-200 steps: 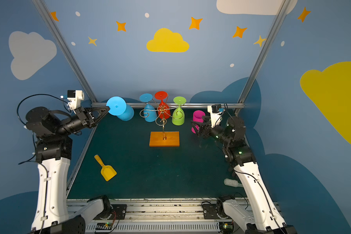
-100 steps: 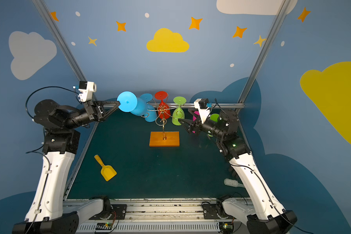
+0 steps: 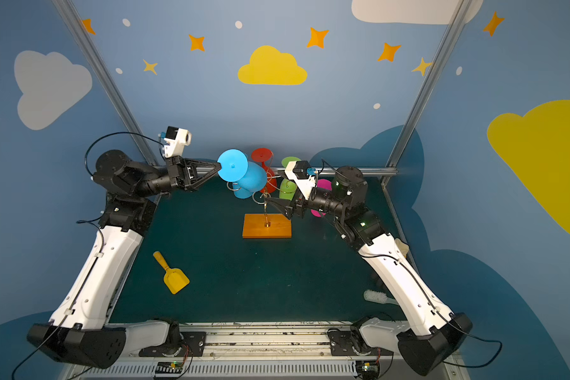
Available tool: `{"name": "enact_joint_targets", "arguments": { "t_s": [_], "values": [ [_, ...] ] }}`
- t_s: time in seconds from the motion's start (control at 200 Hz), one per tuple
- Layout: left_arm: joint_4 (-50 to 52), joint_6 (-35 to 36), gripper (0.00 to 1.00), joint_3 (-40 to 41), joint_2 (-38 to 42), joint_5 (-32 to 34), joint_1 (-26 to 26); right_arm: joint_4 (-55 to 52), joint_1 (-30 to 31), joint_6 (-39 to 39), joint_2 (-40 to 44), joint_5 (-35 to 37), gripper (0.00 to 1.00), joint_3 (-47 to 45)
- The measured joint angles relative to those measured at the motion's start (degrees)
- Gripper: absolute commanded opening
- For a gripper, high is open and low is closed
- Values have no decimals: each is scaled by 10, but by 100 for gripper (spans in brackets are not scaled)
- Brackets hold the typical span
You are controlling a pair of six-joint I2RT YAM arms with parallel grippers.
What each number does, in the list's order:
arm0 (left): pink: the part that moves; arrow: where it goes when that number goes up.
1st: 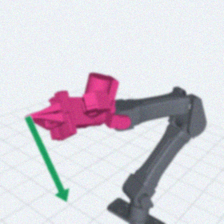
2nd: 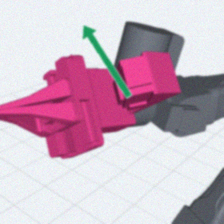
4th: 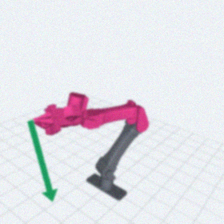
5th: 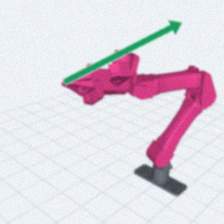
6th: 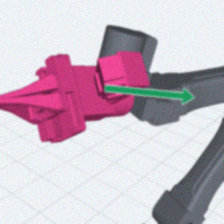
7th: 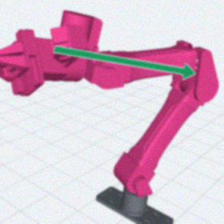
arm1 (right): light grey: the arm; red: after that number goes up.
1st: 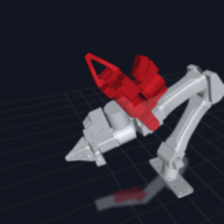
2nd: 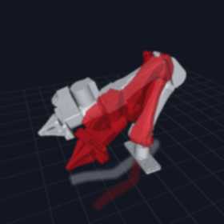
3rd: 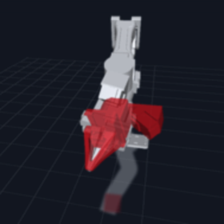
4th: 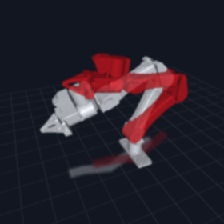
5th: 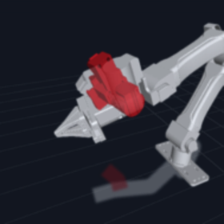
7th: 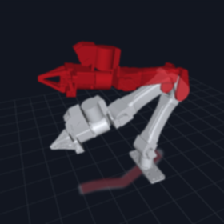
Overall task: Take the wine glass off the wine glass rack
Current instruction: Pass the wine glass.
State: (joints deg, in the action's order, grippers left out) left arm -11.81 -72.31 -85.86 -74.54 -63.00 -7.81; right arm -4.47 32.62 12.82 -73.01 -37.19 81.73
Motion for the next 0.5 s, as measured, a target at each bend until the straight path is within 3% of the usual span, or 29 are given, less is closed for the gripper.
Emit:
{"name": "enact_joint_targets", "arguments": {
  "t_s": [0.501],
  "values": [
    [-25, -28, 3, -8, -24, 0, -42, 21, 24, 40, -96, 41, 86, 47]
  ]
}}
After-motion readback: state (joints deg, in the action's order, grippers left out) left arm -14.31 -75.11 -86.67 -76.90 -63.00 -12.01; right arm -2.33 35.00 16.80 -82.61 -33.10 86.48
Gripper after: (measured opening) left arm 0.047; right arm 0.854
